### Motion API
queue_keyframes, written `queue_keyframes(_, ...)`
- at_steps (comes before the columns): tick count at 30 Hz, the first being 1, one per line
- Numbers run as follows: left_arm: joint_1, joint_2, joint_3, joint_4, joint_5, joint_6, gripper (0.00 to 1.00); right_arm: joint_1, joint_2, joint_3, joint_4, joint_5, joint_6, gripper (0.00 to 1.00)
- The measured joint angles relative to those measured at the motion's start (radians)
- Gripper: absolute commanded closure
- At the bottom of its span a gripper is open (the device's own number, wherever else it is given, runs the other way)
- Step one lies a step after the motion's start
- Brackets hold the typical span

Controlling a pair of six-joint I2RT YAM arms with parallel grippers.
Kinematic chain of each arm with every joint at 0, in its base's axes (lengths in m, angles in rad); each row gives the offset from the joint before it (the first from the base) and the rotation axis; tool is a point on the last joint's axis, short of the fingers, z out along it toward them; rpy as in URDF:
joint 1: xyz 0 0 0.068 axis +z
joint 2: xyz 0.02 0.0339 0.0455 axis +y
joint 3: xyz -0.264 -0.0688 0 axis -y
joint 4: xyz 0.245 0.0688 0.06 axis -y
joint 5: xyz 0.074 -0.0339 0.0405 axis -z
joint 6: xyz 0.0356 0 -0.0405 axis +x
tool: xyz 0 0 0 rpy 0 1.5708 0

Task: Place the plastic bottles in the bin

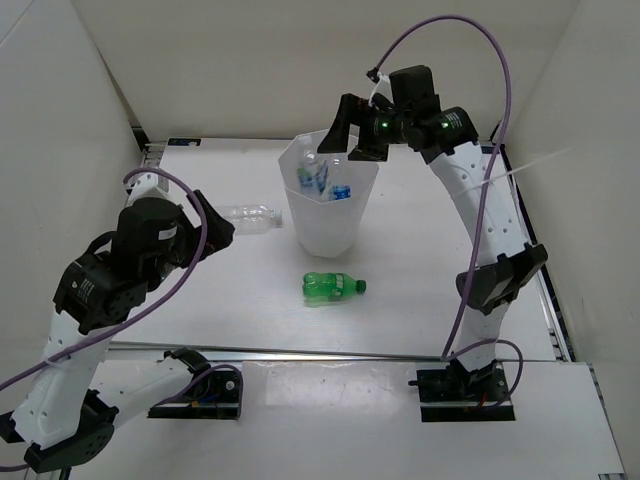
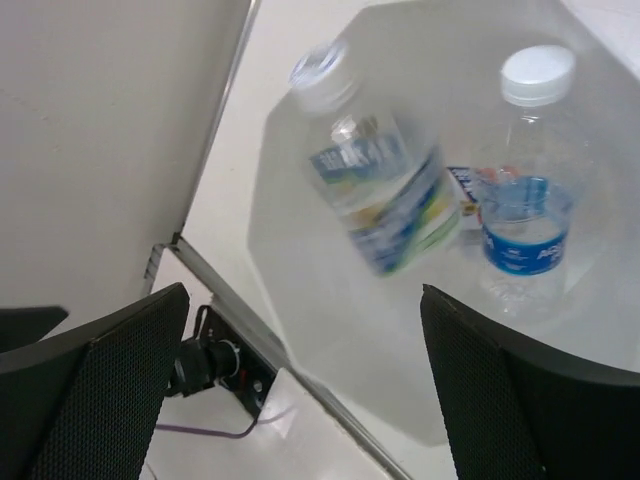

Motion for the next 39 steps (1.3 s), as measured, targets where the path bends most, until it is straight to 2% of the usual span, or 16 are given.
queue_keyframes(4,0.0,-0.014,-0.042,0.005,-0.058,-0.001,0.0,0.007,-0.07,-0.006,-0.005,-0.011,0.016,0.0)
queue_keyframes(9,0.003,0.072,-0.076,0.05,-0.14,-0.013,0.0,-0.004,-0.279,-0.071,-0.02,-0.01,0.038,0.0)
queue_keyframes(11,0.026,0.158,-0.054,0.065,-0.155,-0.029,0.0,-0.009,-0.355,-0.071,-0.031,-0.011,0.037,0.0)
queue_keyframes(14,0.143,0.359,0.022,0.092,-0.105,-0.067,0.0,-0.016,-0.45,-0.088,-0.055,-0.012,0.031,0.0)
queue_keyframes(17,0.276,0.581,0.12,0.094,0.004,-0.165,0.0,-0.022,-0.541,-0.181,-0.071,-0.019,0.015,0.0)
queue_keyframes(20,0.378,0.738,0.148,0.103,0.1,-0.283,0.0,-0.031,-0.612,-0.31,-0.101,-0.018,-0.01,0.0)
queue_keyframes(24,0.459,0.834,0.102,0.166,0.198,-0.452,0.0,-0.04,-0.644,-0.401,-0.157,-0.001,-0.028,0.0)
queue_keyframes(30,0.468,0.926,0.128,0.266,0.261,-0.661,0.0,-0.042,-0.697,-0.428,-0.206,0.02,-0.034,0.0)
queue_keyframes(35,0.469,1.098,0.244,0.348,0.28,-0.761,0.0,-0.049,-0.715,-0.428,-0.214,0.022,-0.04,0.0)
queue_keyframes(39,0.48,1.173,0.247,0.375,0.291,-0.813,0.0,-0.081,-0.655,-0.388,-0.268,0.024,-0.053,0.0)
